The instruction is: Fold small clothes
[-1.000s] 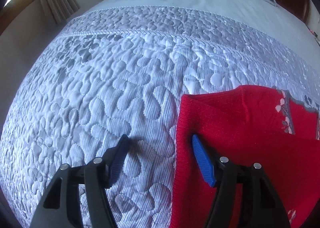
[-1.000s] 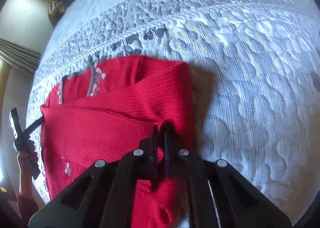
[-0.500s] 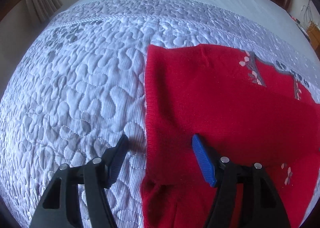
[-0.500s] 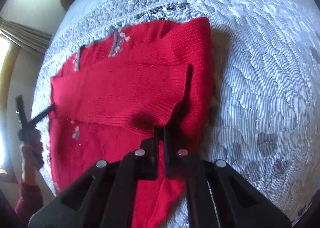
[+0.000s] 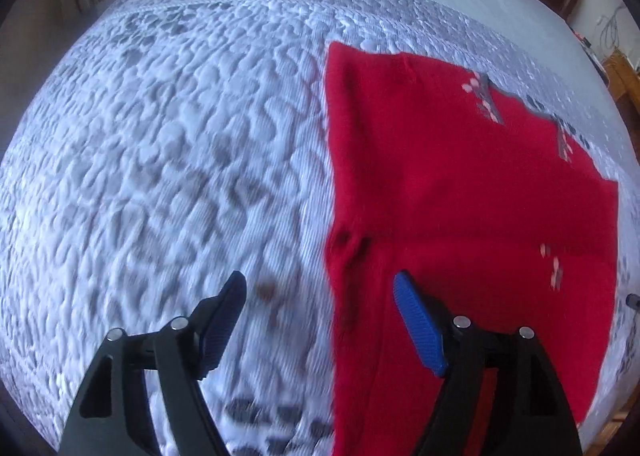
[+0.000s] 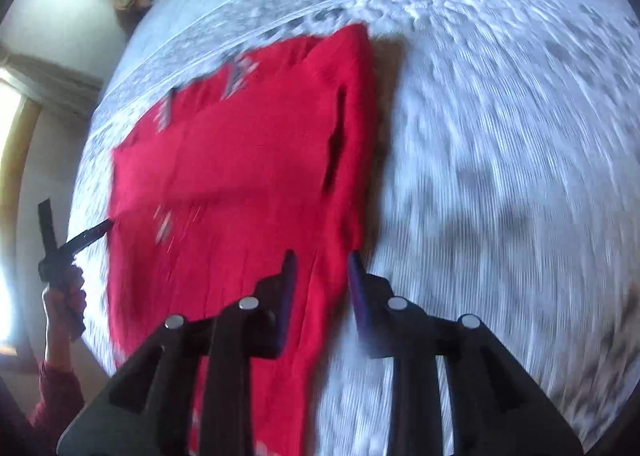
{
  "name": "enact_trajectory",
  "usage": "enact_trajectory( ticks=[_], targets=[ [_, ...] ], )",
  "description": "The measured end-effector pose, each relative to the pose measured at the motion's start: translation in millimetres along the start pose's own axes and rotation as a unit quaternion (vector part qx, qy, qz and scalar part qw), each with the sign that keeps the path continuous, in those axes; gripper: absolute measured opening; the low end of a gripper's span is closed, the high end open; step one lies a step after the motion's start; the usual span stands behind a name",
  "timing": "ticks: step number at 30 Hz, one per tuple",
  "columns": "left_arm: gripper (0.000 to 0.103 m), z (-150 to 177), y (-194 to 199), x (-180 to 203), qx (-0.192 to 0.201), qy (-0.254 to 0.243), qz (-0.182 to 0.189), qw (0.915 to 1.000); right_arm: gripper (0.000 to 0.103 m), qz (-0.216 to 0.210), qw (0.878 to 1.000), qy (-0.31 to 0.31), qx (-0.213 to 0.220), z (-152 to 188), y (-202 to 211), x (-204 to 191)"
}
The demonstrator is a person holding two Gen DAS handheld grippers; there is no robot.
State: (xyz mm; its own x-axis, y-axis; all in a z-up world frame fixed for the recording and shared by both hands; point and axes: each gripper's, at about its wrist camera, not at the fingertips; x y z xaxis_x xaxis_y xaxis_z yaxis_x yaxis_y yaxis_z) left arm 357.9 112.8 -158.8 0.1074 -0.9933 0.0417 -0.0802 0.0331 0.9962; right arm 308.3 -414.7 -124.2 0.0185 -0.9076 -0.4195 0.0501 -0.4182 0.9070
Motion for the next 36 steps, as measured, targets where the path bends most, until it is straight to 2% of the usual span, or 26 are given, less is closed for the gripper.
enact_trajectory(
  ticks=[2,5,8,10,16,21,23,25,27,28,29,30,32,36],
  targets=[
    [0.077,45,8,-7,-0.01,-0.027,-0.01,0.9995,0.027,0.005,1.0,0.015,-0.015,46,-1,-10],
    [0.077,112,17,-19,-0.032,-0.051,-0.003,0.9982,0.034,-0.004,0.999,0.03,-0.036,112,-7,-24],
    [0.077,162,22,-23,-0.041,-0.074,-0.008,0.9964,0.039,0.007,0.998,0.041,-0.052,167,-18,-34],
    [0.077,191,25,-23,-0.035,-0.086,-0.018,0.9955,0.04,0.01,0.997,0.04,-0.061,192,-25,-38],
    [0.077,238,29,-27,-0.036,-0.074,0.016,0.9965,0.047,0.014,0.997,0.027,-0.076,235,-37,-40],
    [0.075,260,30,-25,-0.045,-0.069,0.053,0.9952,0.047,-0.005,0.997,0.011,-0.082,249,-47,-35],
    [0.066,267,29,-24,-0.048,-0.065,0.068,0.9944,0.045,-0.005,0.997,0.01,-0.079,250,-49,-37],
    [0.058,271,29,-22,-0.047,-0.067,0.058,0.9949,0.037,-0.008,0.997,0.008,-0.078,251,-51,-37],
    [0.037,278,27,-19,-0.051,-0.067,0.063,0.9944,0.023,-0.025,0.996,0.006,-0.08,251,-53,-39],
    [0.032,287,26,-17,-0.054,-0.063,0.074,0.9938,0.02,-0.037,0.996,0.005,-0.082,252,-54,-39],
    [0.021,291,26,-19,-0.059,-0.06,0.09,0.9924,0.014,-0.044,0.995,0.004,-0.084,253,-56,-40],
    [0.015,291,27,-20,-0.063,-0.057,0.099,0.9914,0.009,-0.053,0.995,0.005,-0.085,254,-56,-40],
    [0.008,300,27,-27,-0.065,-0.044,0.122,0.9894,0.005,-0.066,0.995,0.008,-0.075,257,-54,-41],
    [0.007,295,42,-46,-0.057,0.0,0.189,0.9803,0.004,-0.11,0.992,0.011,-0.057,255,-39,-45]
  ],
)
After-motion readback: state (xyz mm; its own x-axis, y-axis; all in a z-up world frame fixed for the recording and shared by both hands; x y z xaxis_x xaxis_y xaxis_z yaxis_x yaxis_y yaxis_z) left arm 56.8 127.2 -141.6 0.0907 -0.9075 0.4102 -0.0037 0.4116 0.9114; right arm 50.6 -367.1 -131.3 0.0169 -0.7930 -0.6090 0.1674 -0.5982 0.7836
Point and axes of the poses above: each gripper's, at about its wrist camera, not at the fingertips, and y roughly against the way its jaws point, x to its right, z to its underside, and after that the axes turned 11 degrees about -x, right-handed
